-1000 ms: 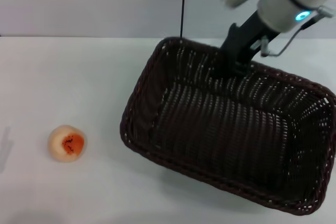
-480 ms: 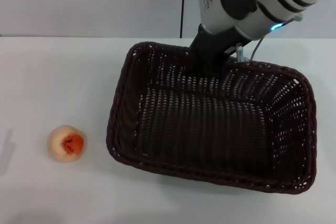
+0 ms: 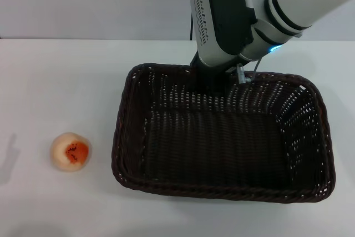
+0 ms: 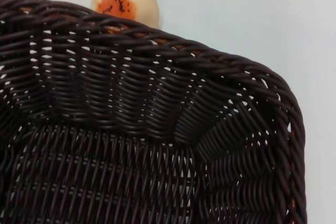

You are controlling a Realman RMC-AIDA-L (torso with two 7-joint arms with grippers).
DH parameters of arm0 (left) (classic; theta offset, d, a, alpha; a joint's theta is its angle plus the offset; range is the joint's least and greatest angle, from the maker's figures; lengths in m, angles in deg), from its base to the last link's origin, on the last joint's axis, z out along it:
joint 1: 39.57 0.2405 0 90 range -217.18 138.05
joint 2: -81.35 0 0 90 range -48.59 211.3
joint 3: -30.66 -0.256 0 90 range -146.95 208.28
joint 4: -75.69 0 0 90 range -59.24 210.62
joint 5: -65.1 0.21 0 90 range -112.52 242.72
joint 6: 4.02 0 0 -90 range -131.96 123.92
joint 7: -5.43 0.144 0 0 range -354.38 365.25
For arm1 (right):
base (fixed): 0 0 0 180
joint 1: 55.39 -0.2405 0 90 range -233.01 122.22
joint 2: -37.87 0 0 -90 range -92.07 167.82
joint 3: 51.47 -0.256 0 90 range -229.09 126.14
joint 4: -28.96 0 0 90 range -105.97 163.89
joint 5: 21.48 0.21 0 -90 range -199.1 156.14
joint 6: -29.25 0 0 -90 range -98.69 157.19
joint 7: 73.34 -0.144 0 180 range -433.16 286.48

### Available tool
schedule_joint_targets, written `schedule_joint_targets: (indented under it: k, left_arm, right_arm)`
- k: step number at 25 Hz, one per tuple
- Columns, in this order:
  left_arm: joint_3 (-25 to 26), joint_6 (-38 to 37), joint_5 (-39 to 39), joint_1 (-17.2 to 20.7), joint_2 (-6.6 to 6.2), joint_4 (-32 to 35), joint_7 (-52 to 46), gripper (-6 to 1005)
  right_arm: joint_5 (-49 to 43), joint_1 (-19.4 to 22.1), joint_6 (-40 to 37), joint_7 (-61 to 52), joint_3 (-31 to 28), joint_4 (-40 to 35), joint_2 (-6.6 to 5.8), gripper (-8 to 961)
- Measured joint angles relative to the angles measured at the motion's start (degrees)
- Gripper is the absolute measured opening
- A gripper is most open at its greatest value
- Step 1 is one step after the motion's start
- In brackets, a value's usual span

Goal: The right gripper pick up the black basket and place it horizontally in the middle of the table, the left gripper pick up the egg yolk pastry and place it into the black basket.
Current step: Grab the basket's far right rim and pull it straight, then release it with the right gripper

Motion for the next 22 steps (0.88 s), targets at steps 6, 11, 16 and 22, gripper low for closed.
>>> schedule_joint_targets:
  k: [6,11,16,22]
  left_arm:
    - [0.0,0.0,0.0,0.0,0.00,-0.1,0.0,785]
    - [0.0,0.0,0.0,-0.1,0.00,-0.1,0.0,784]
    - [-0.1,0.0,0.0,-0.1,0.01,-0.2,0.0,783]
    - [-0.7,-0.2,0.0,-0.1,0.00,-0.2,0.0,782]
  right_arm:
    - [1.3,0.0,1.0,0.2,0.2,0.3,0.00,172]
    - [2.5,0.1,1.5,0.3,0.4,1.6,0.04,228]
    - [3.3,0.2,1.4,0.1,0.2,1.5,0.04,420]
    - [4.0,0.3,1.1,-0.3,-0.2,1.2,-0.12,560]
